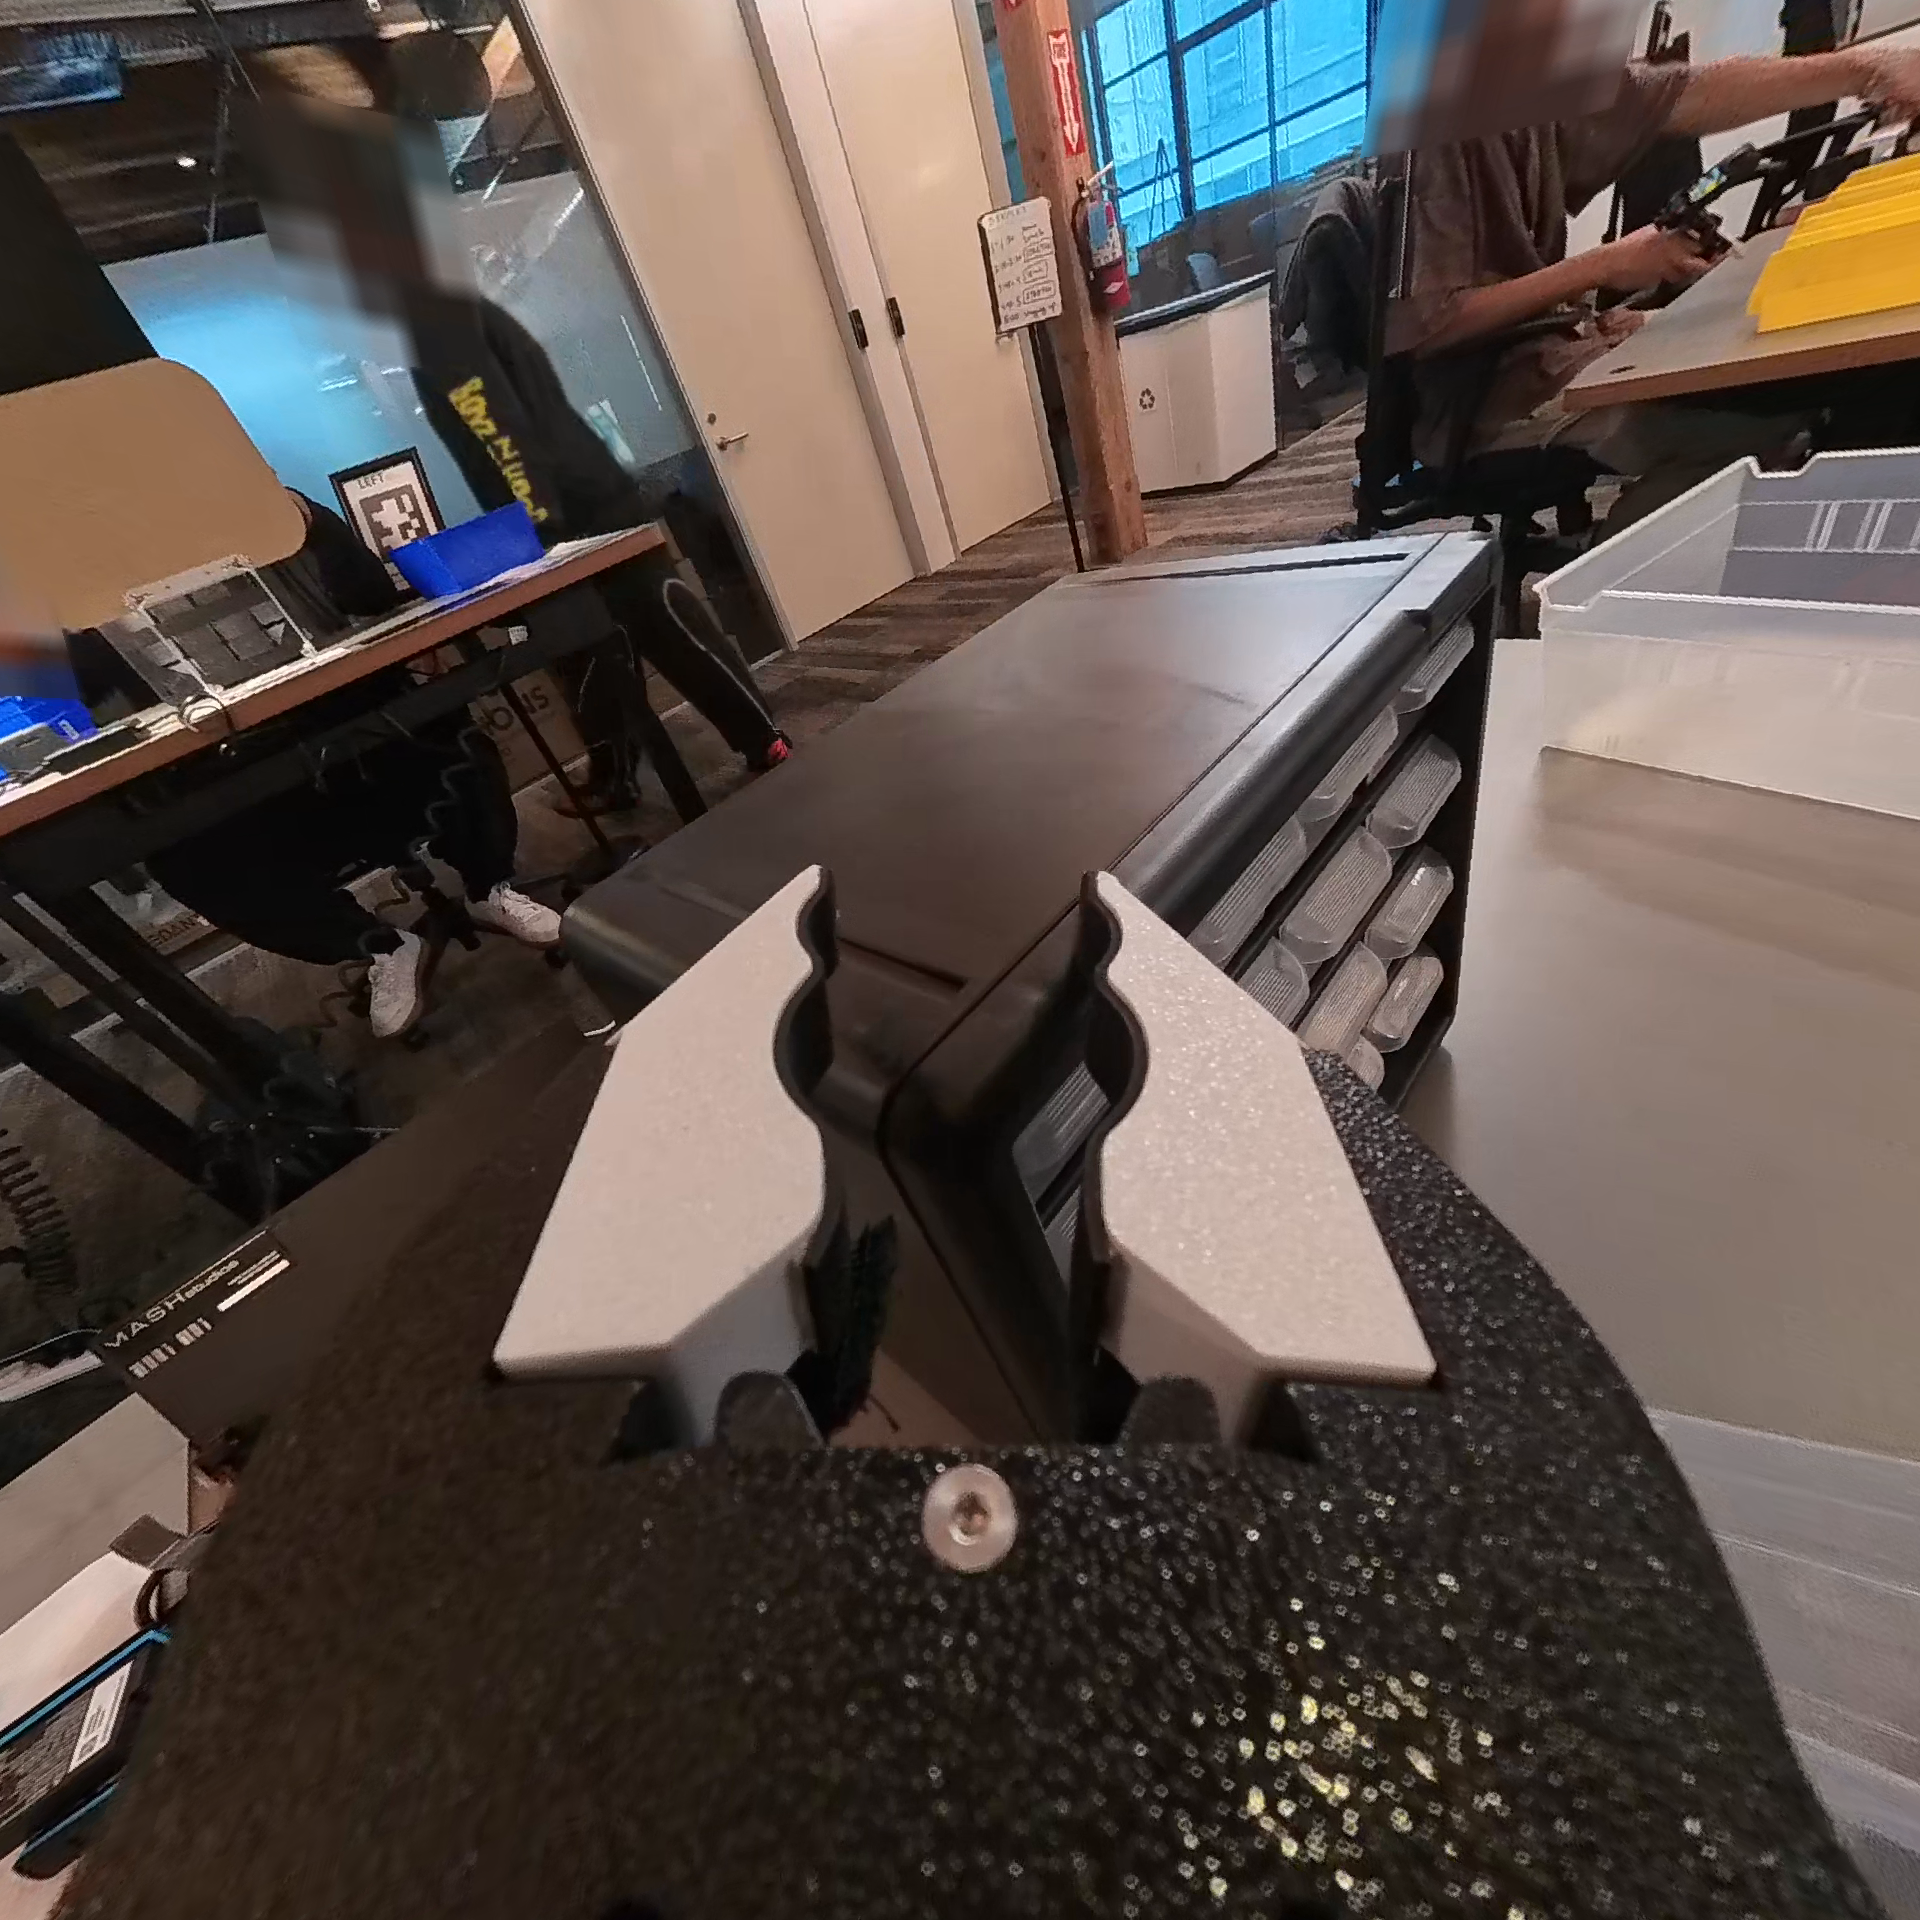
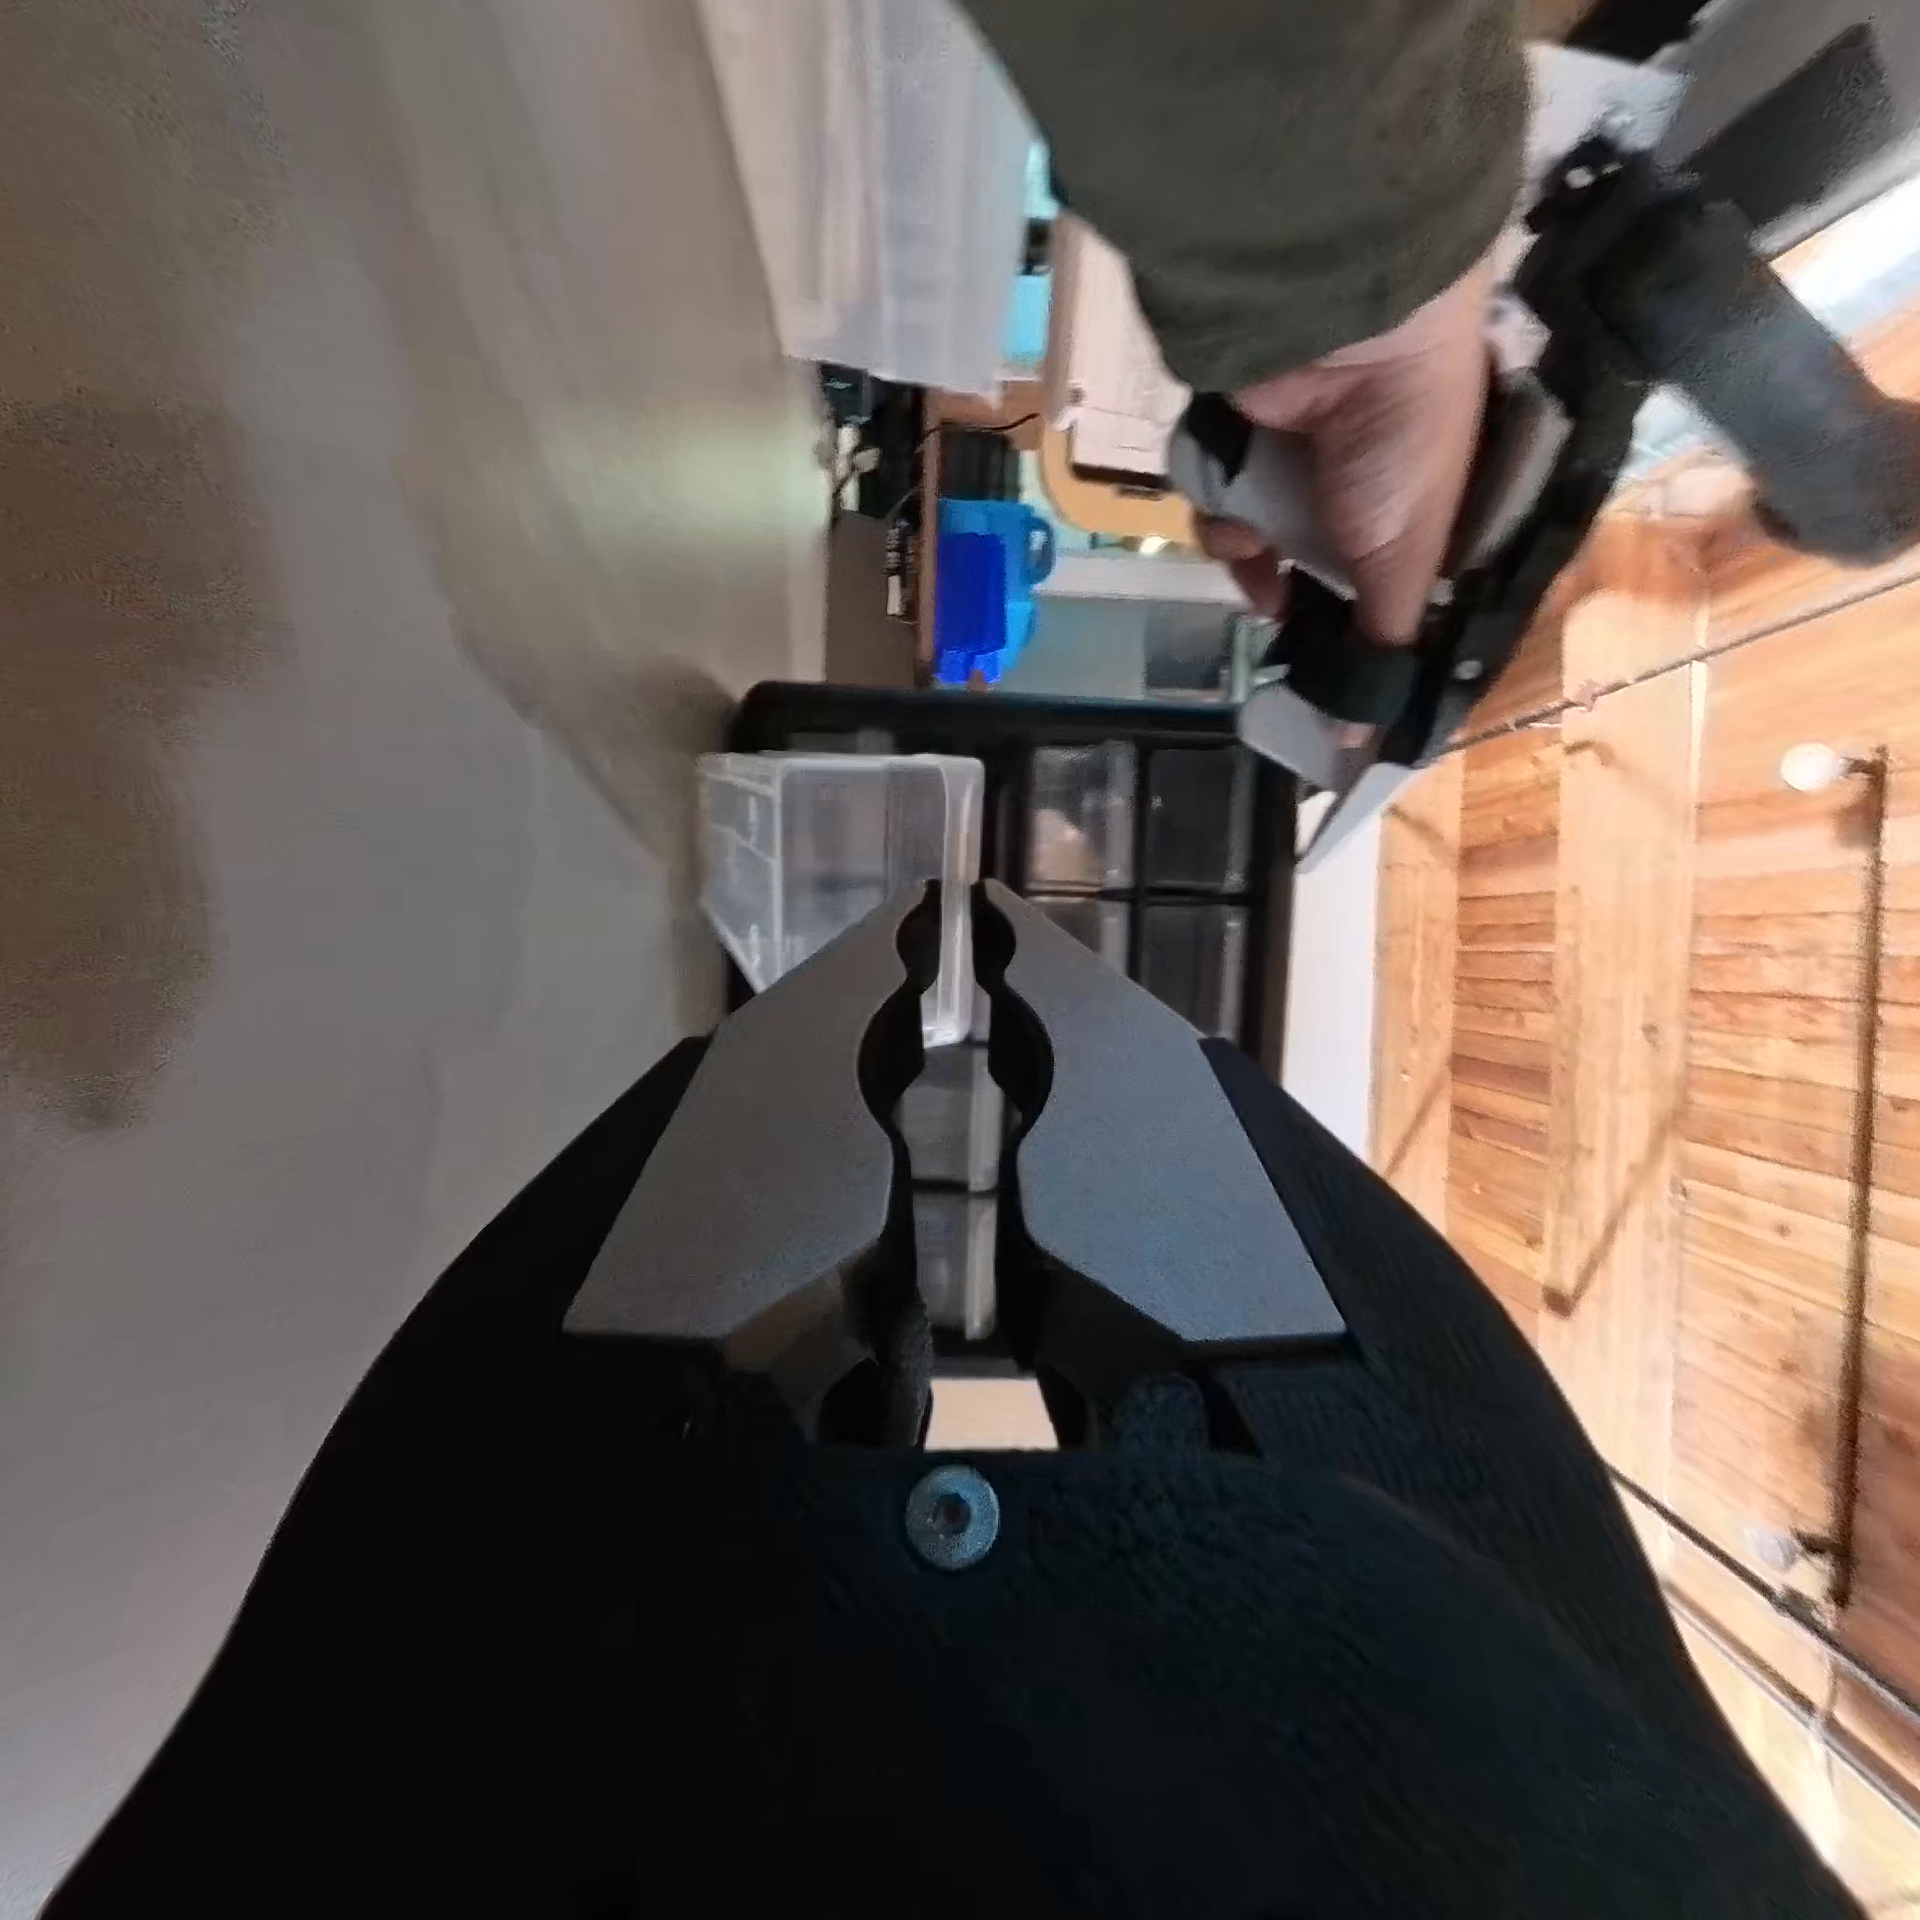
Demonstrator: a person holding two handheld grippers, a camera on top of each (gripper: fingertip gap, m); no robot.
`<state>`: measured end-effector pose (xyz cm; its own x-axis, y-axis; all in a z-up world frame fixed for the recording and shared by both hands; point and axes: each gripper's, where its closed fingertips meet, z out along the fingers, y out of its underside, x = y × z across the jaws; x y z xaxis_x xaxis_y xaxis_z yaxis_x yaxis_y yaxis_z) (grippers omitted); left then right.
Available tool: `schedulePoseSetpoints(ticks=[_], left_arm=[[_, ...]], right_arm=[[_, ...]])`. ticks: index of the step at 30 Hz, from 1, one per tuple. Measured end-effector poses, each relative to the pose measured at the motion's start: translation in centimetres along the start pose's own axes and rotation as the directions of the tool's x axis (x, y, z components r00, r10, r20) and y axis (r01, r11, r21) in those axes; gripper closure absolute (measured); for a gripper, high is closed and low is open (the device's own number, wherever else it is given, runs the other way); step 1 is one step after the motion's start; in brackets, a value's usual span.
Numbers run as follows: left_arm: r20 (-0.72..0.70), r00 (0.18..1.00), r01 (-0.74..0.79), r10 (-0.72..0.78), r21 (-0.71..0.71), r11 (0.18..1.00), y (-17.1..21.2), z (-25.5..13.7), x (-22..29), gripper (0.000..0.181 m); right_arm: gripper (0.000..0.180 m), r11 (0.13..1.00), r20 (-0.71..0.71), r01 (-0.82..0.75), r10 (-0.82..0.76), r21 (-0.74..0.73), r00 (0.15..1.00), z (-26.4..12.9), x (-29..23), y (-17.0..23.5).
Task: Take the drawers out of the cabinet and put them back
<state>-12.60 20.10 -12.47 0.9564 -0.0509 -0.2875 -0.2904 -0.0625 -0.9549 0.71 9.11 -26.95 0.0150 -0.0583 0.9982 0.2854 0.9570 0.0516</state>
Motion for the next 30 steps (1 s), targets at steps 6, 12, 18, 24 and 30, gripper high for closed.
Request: schedulePoseSetpoints(ticks=[6, 12, 18, 24, 30], left_arm=[[-0.005, 1.000, 0.007, -0.007, 0.004, 1.000, 0.0, 0.0, 0.0, 0.136], [-0.007, 1.000, 0.010, -0.010, 0.006, 1.000, 0.0, 0.0, 0.1, 0.135], [-0.011, 1.000, 0.018, -0.017, 0.011, 1.000, 0.0, 0.0, 0.0, 0.134], [-0.011, 1.000, 0.024, -0.024, 0.013, 1.000, 0.1, -0.1, -0.2, 0.133], [-0.012, 1.000, 0.023, -0.023, 0.013, 1.000, 0.1, -0.1, -0.2, 0.132]], right_arm=[[0.139, 0.995, 0.240, -0.104, 0.104, -0.013, 0.965, -1.2, -3.7, 2.3], [0.111, 0.804, 0.280, -0.587, 0.588, -0.095, 0.759, -2.1, -2.1, 3.7], [0.080, 0.516, 0.322, -0.836, 0.836, -0.187, 0.444, 0.3, 0.1, 2.5], [0.054, 0.164, 0.257, -0.891, 0.965, -0.423, 0.056, 3.9, -0.9, 2.3], [0.055, 0.119, 0.192, -0.778, 0.981, -0.617, -0.003, 5.4, -3.7, 2.6]])
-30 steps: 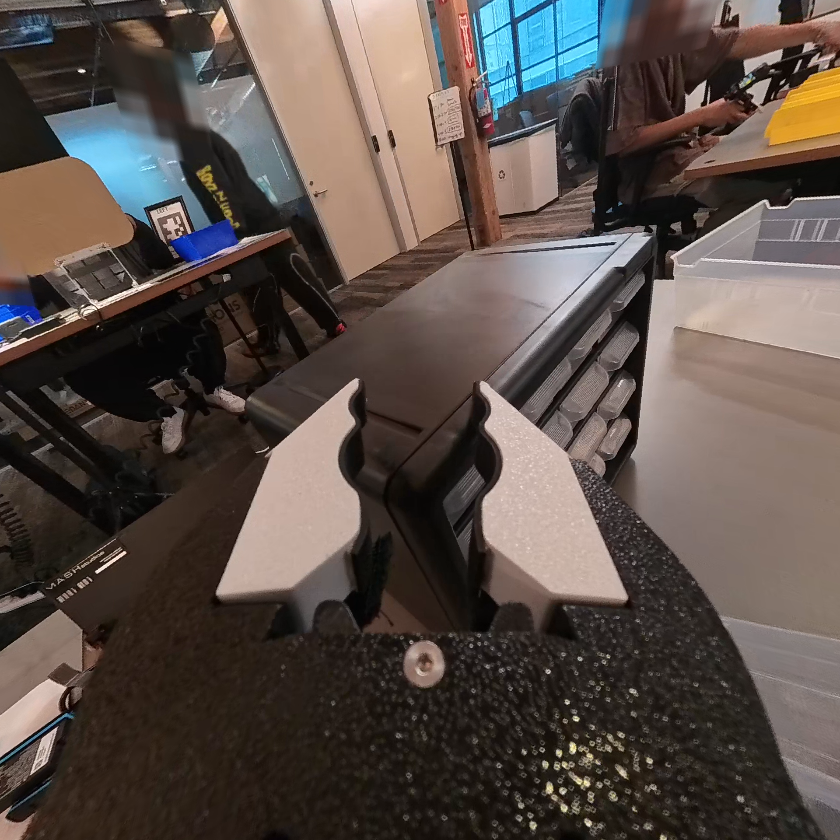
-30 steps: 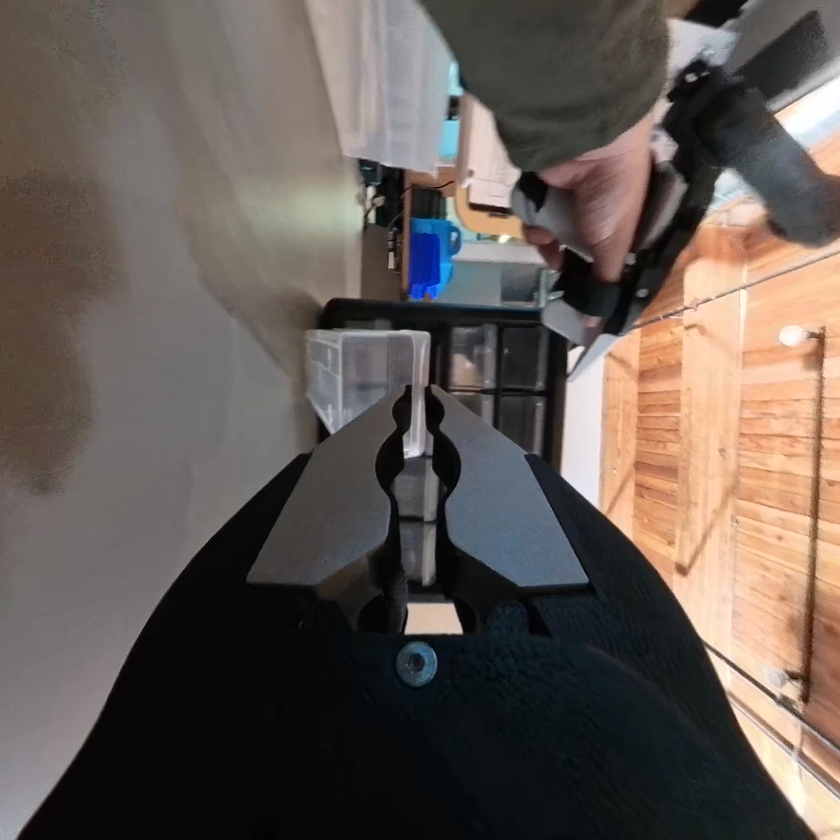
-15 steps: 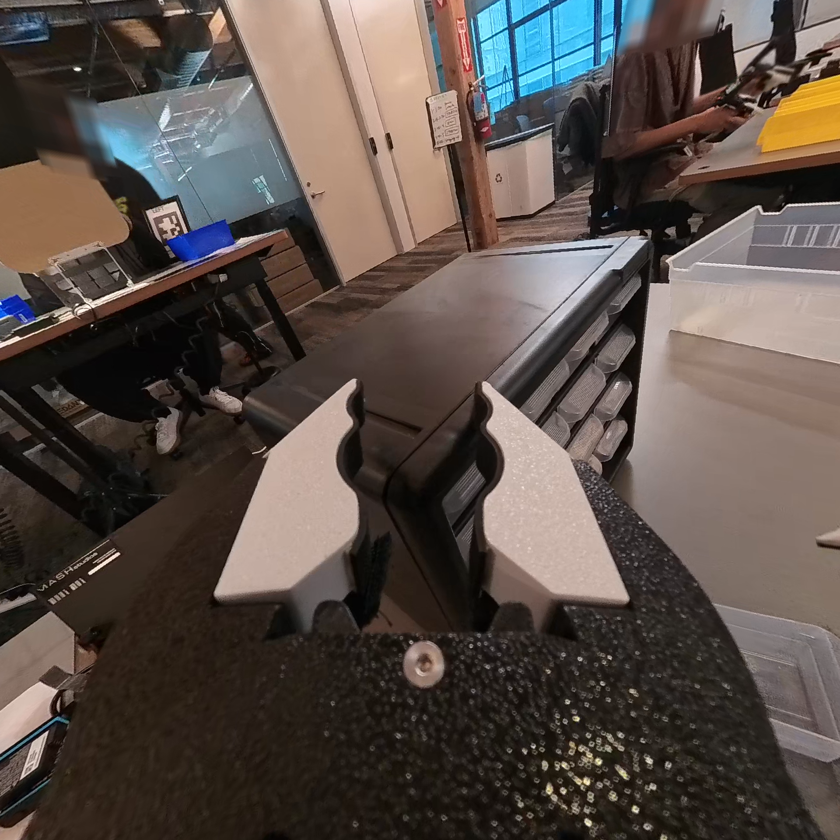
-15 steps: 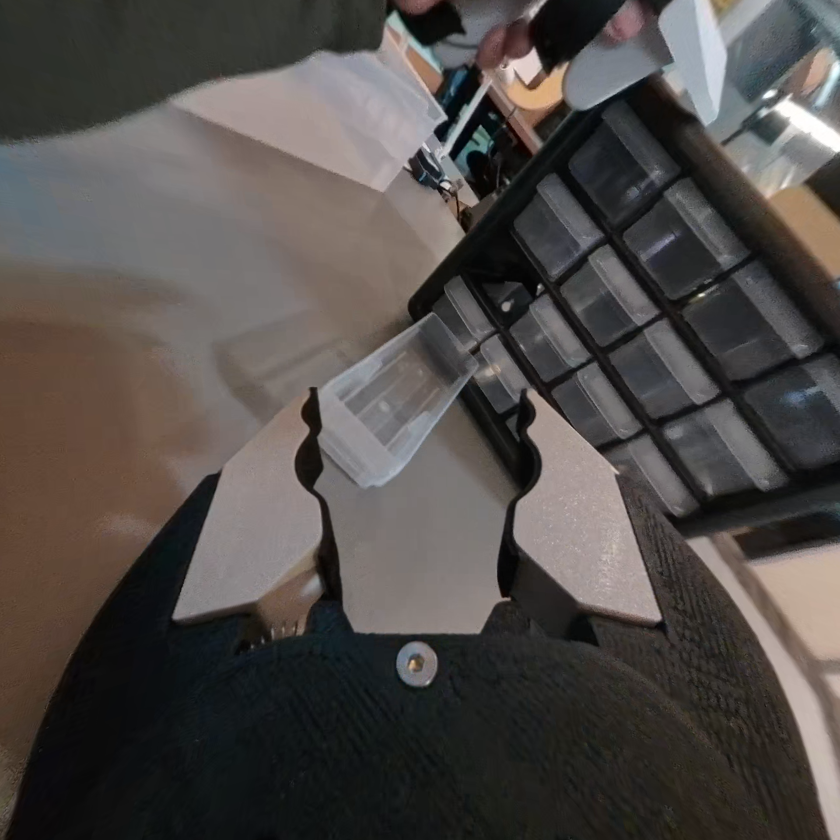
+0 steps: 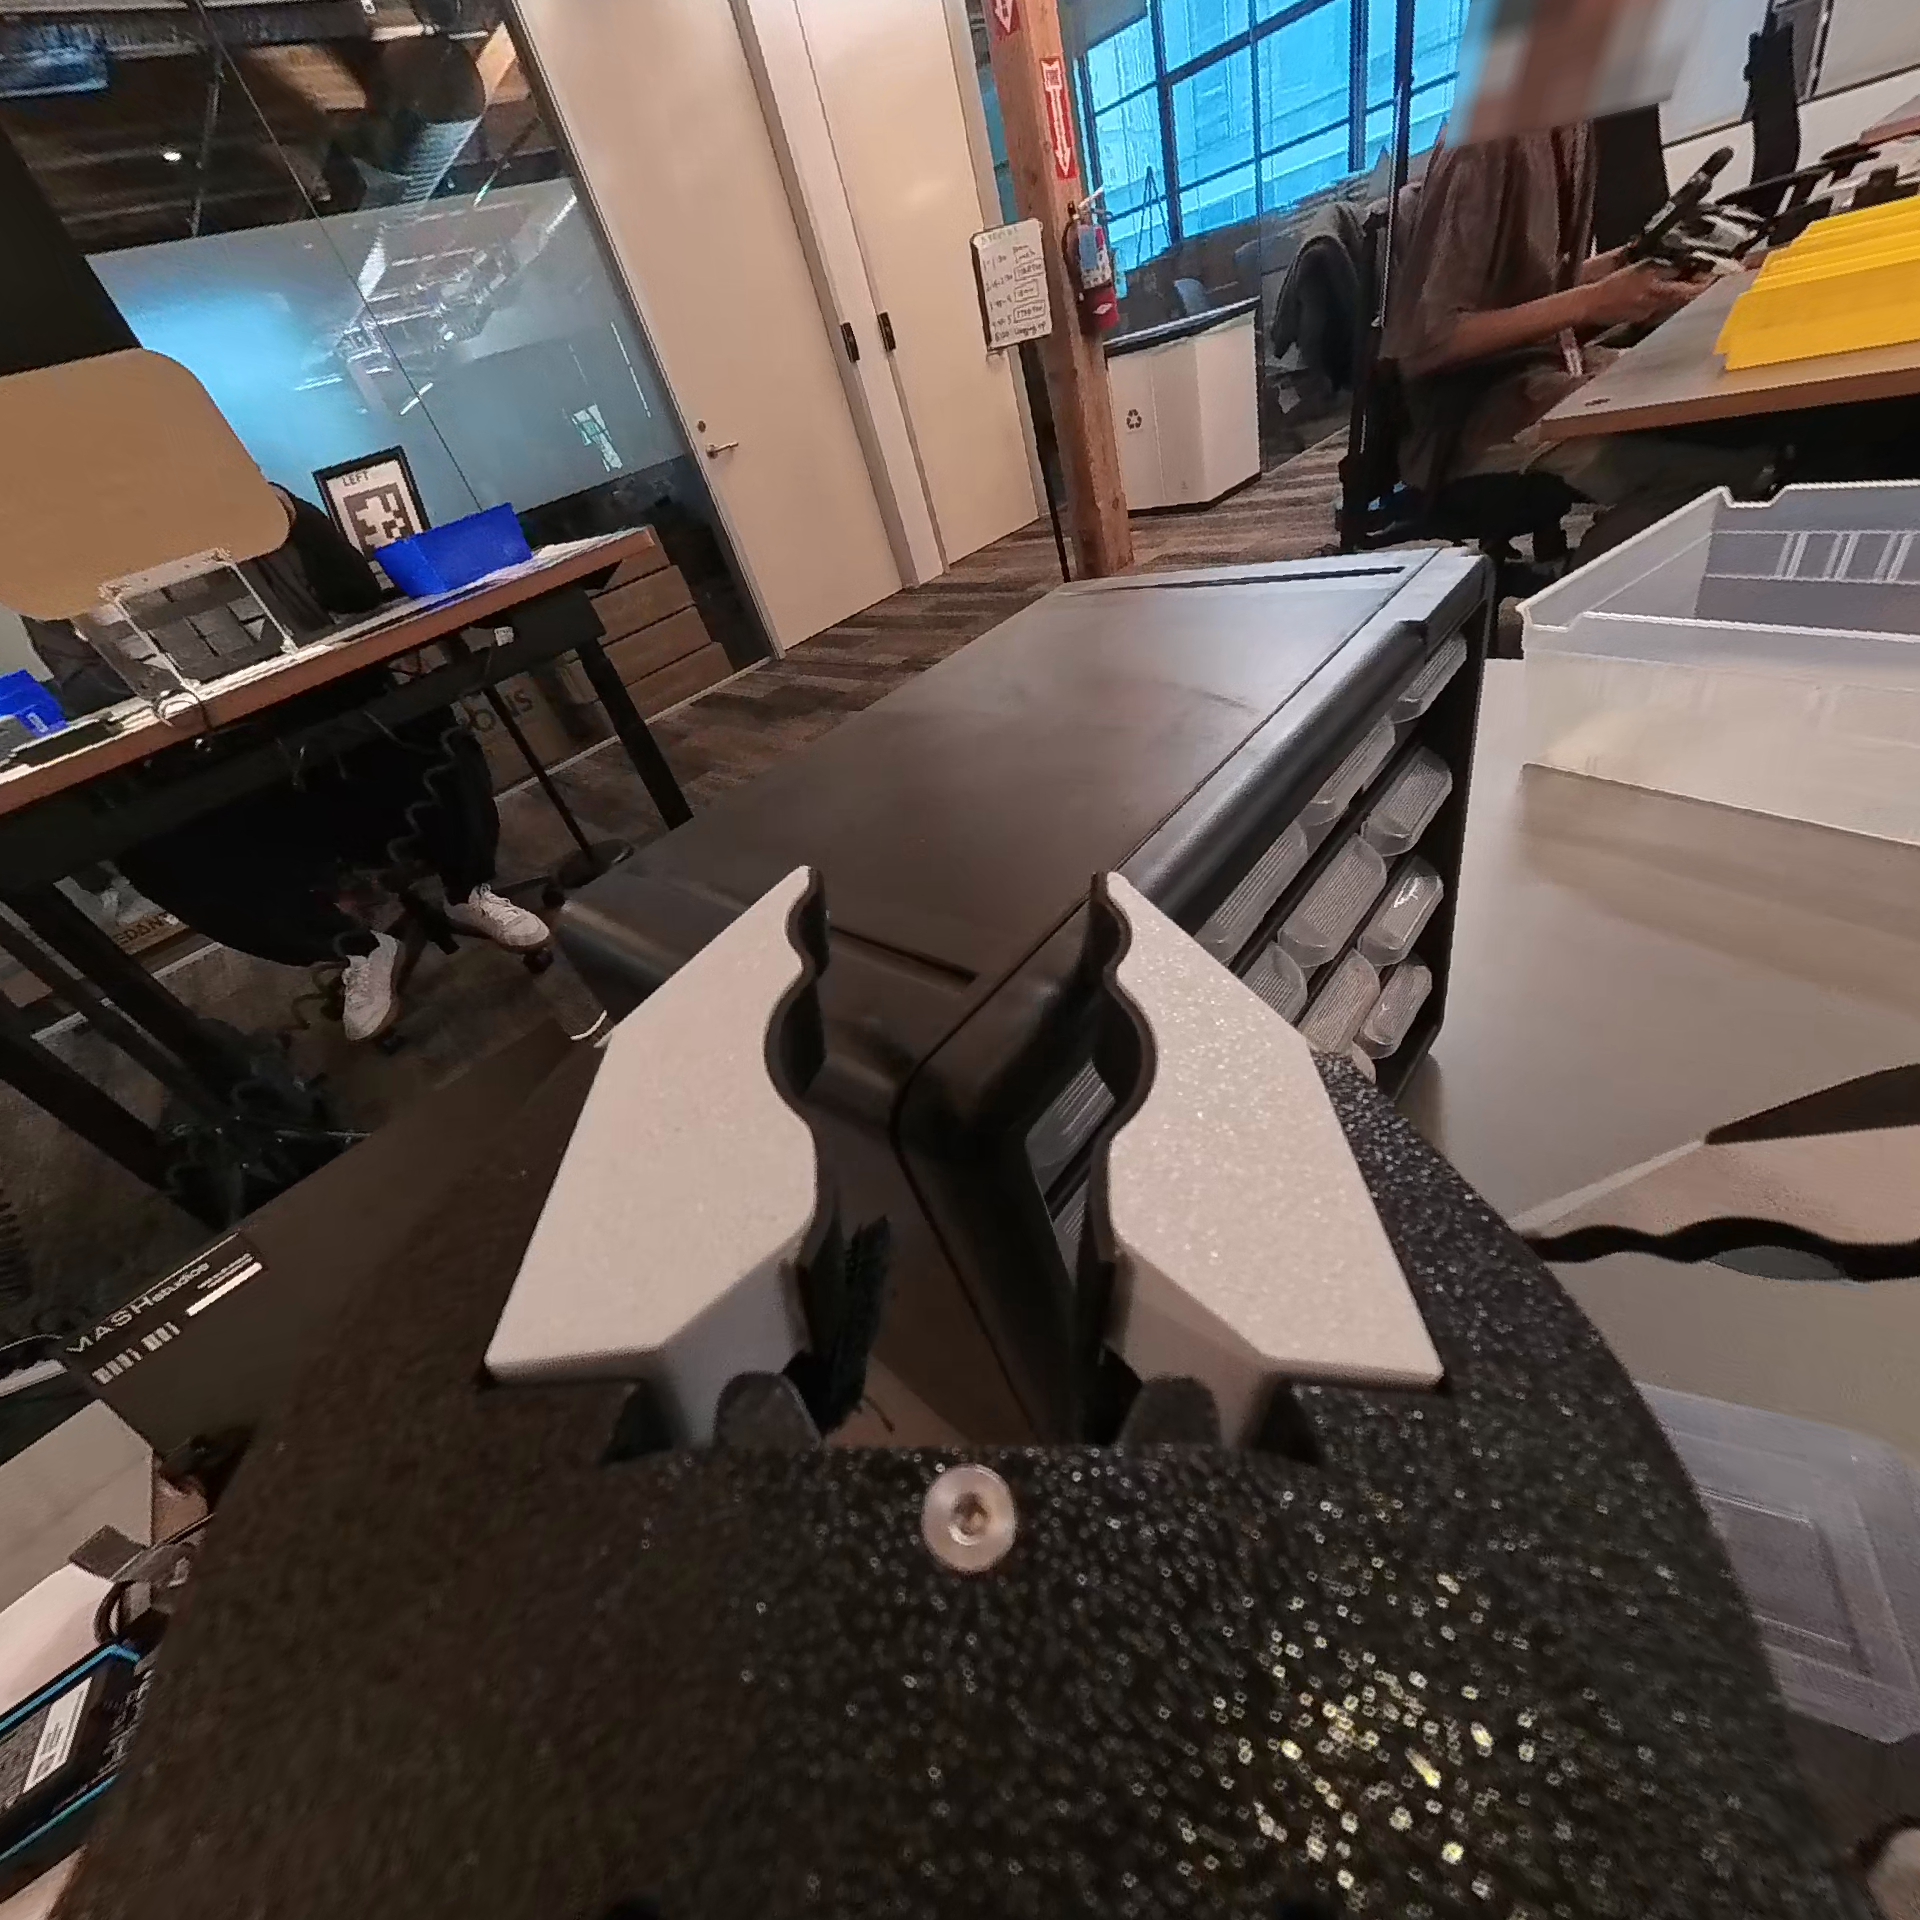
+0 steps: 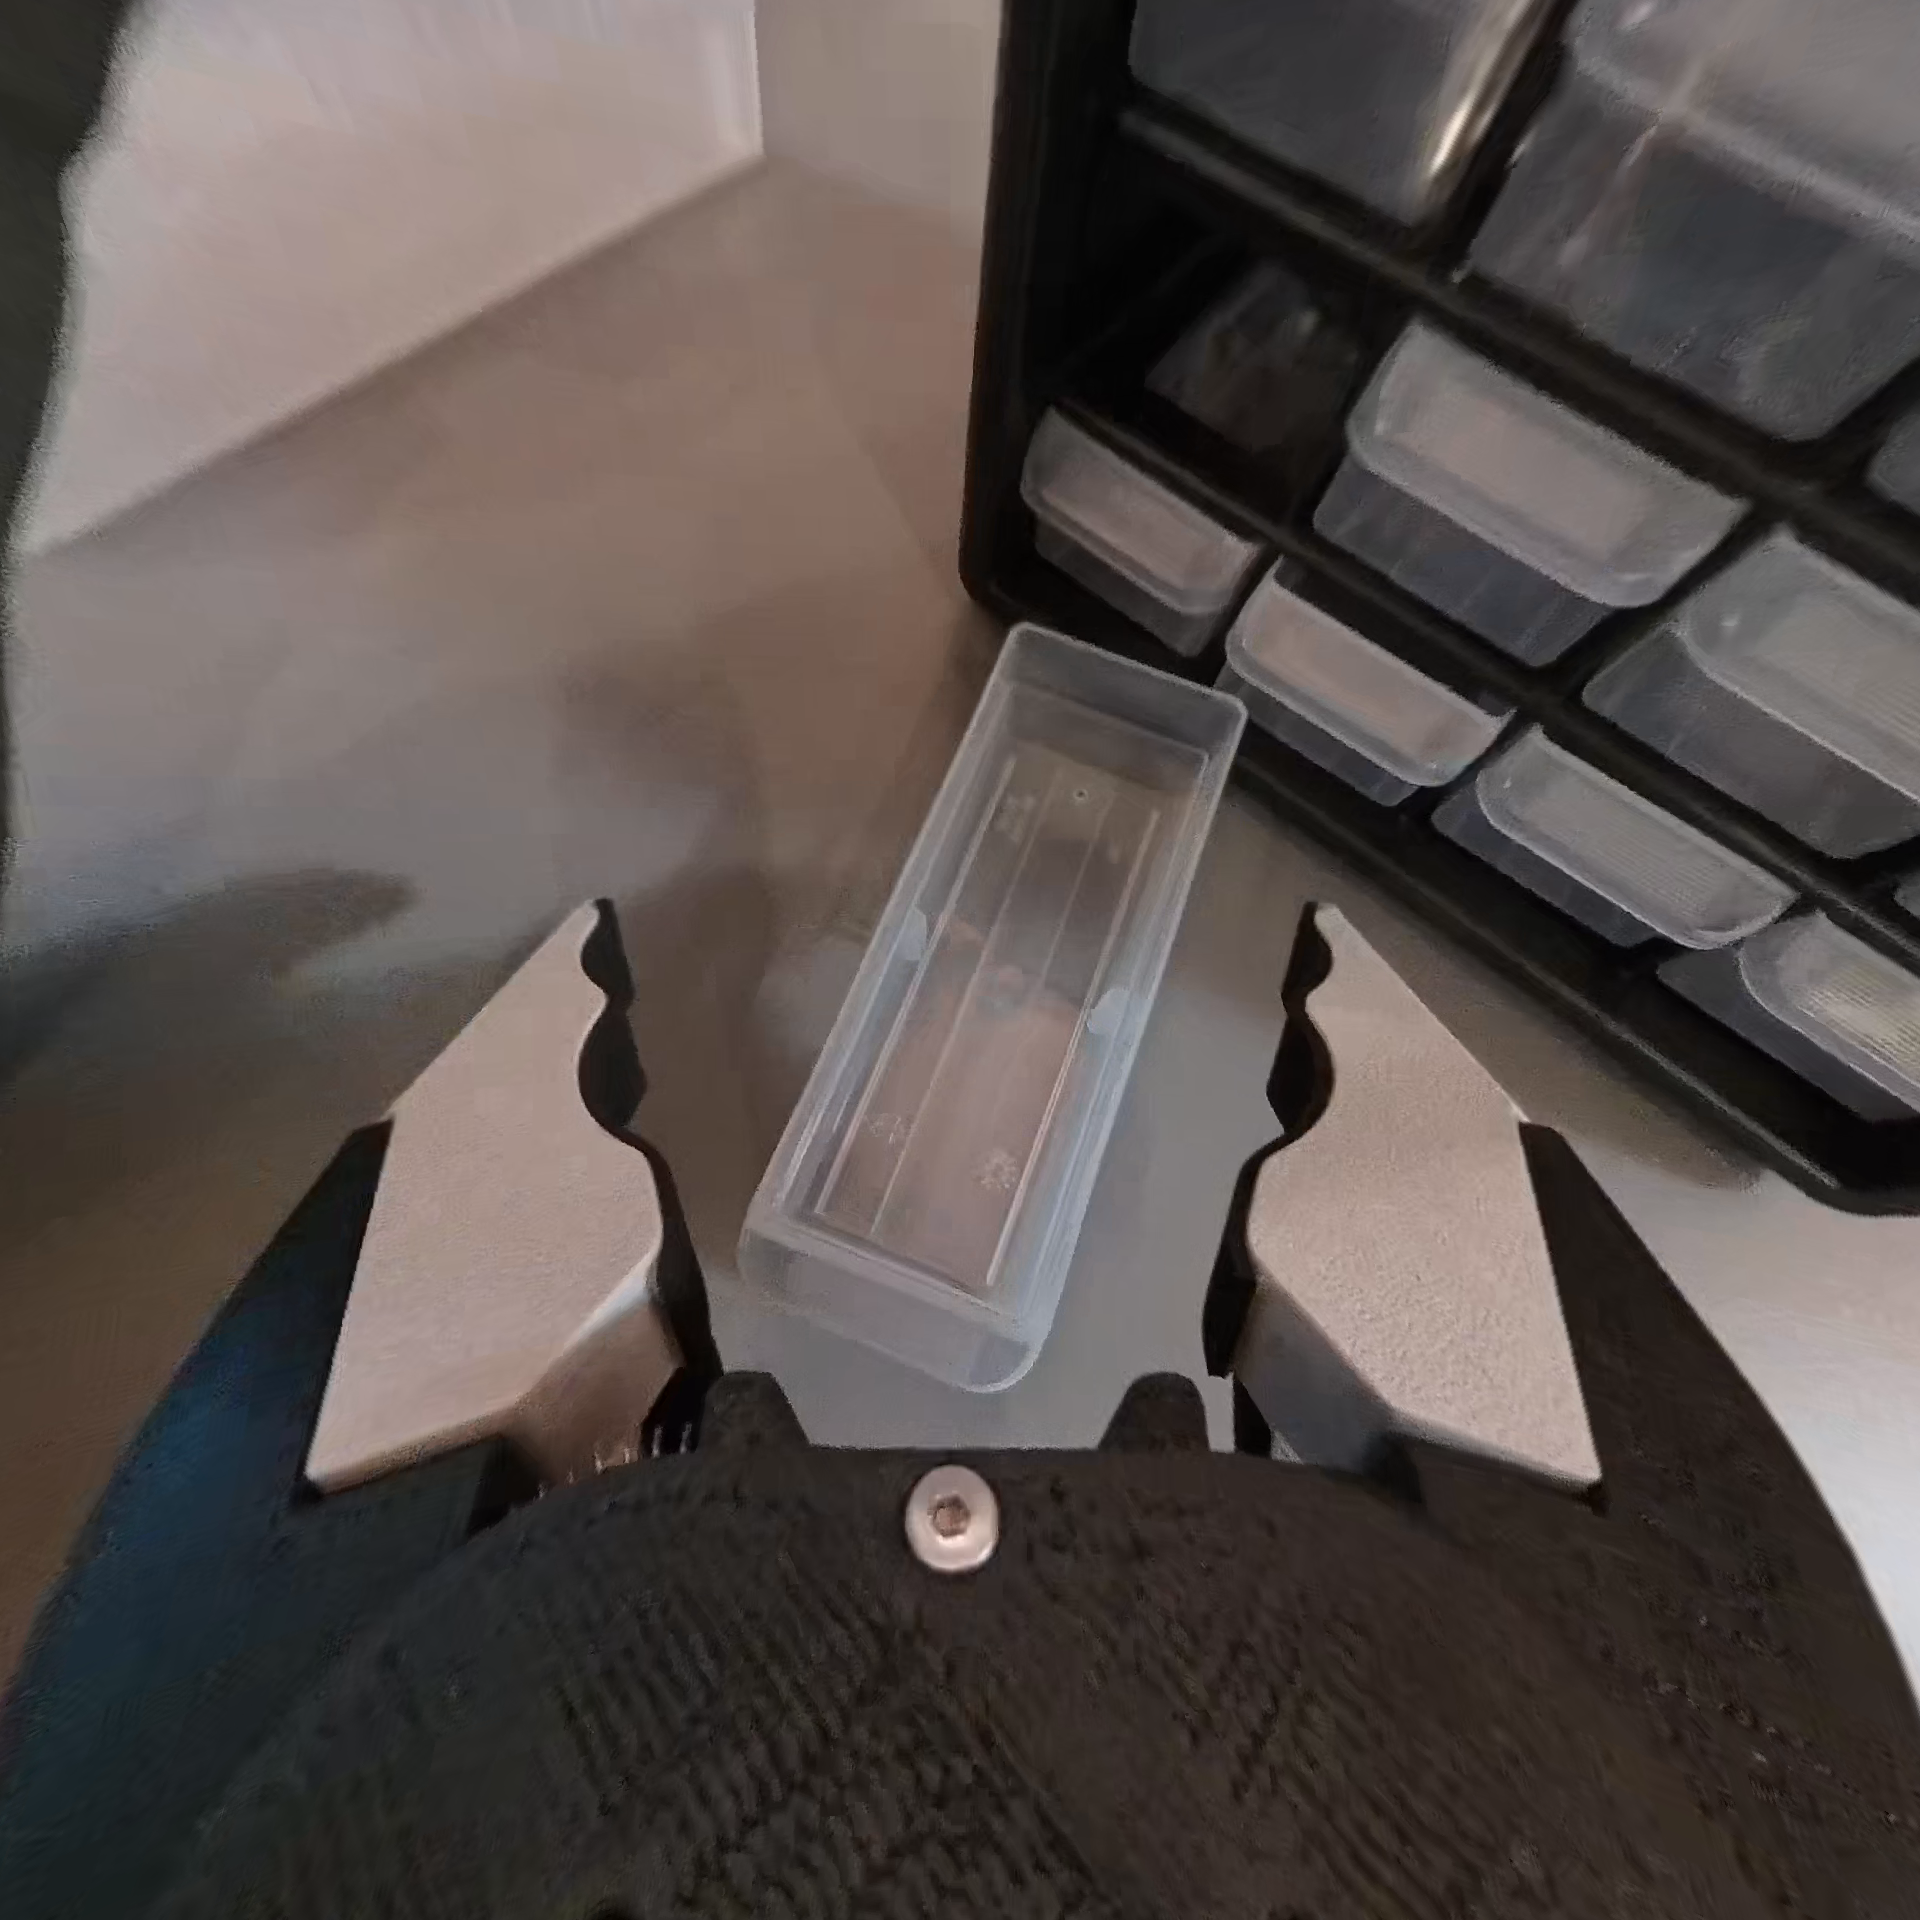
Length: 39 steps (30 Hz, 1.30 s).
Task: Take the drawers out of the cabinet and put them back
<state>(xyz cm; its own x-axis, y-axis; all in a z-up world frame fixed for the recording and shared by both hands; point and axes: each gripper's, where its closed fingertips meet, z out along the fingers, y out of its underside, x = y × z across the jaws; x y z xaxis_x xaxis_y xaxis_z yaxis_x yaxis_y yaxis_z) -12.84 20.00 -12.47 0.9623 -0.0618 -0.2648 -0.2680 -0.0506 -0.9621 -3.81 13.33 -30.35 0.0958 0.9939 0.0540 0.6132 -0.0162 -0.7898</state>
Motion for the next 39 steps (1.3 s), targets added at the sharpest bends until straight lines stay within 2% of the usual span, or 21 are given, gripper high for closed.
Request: schedulePoseSetpoints(ticks=[7, 12, 14, 15, 20, 24, 27, 31, 34, 36, 39], left_arm=[[0.010, 1.000, -0.007, 0.007, -0.007, 1.000, 0.0, -0.2, -0.3, 0.131], [0.012, 1.000, -0.005, 0.005, -0.008, 1.000, 0.1, -0.4, -0.4, 0.131], [0.012, 1.000, -0.005, 0.006, -0.009, 1.000, 0.1, -0.4, -0.4, 0.131], [0.012, 1.000, -0.006, 0.006, -0.009, 1.000, 0.1, -0.4, -0.4, 0.131], [0.005, 1.000, 0.001, -0.001, -0.003, 1.000, 0.1, -0.2, -0.2, 0.132], [-0.007, 1.000, 0.007, -0.007, 0.001, 1.000, 0.0, 0.0, 0.0, 0.133], [-0.007, 1.000, 0.000, 0.000, -0.001, 1.000, 0.0, 0.0, 0.2, 0.132], [0.001, 1.000, -0.009, 0.009, -0.005, 1.000, -0.1, 0.0, 0.1, 0.132], [0.006, 1.000, -0.004, 0.004, -0.006, 1.000, 0.0, 0.0, 0.0, 0.132], [0.006, 1.000, 0.001, -0.001, -0.006, 1.000, 0.0, 0.0, 0.0, 0.132], [0.010, 1.000, -0.001, 0.001, -0.009, 1.000, 0.0, 0.0, -0.1, 0.132]], right_arm=[[0.065, 0.968, 0.011, 0.023, -0.021, -0.248, 1.000, 2.0, -0.7, 2.0], [0.085, 0.919, 0.002, 0.030, -0.032, -0.394, 0.999, 2.1, 0.2, 4.4], [0.110, 0.912, 0.037, 0.015, 0.000, -0.409, 0.999, 1.8, 0.2, 4.8], [0.115, 0.911, 0.059, 0.017, 0.008, -0.413, 0.998, 1.5, 0.1, 4.9], [0.119, 0.920, 0.089, 0.043, -0.009, -0.389, 0.996, -0.6, 1.2, 6.2], [0.120, 0.958, 0.147, 0.006, 0.038, -0.286, 0.988, -4.9, 2.1, 7.0], [0.120, 0.979, 0.105, -0.007, 0.029, -0.204, 0.994, -10.4, 5.2, 7.0], [0.120, 0.991, -0.153, -0.033, 0.013, -0.132, 0.988, -20.0, 14.1, 6.6], [0.121, 0.980, -0.402, -0.118, 0.045, -0.160, 0.914, -26.7, 22.5, 8.8], [0.120, 0.948, -0.492, -0.221, 0.084, -0.229, 0.867, -29.0, 26.7, 12.3], [0.120, 0.880, -0.553, -0.343, 0.115, -0.329, 0.825, -29.8, 30.5, 17.6]])
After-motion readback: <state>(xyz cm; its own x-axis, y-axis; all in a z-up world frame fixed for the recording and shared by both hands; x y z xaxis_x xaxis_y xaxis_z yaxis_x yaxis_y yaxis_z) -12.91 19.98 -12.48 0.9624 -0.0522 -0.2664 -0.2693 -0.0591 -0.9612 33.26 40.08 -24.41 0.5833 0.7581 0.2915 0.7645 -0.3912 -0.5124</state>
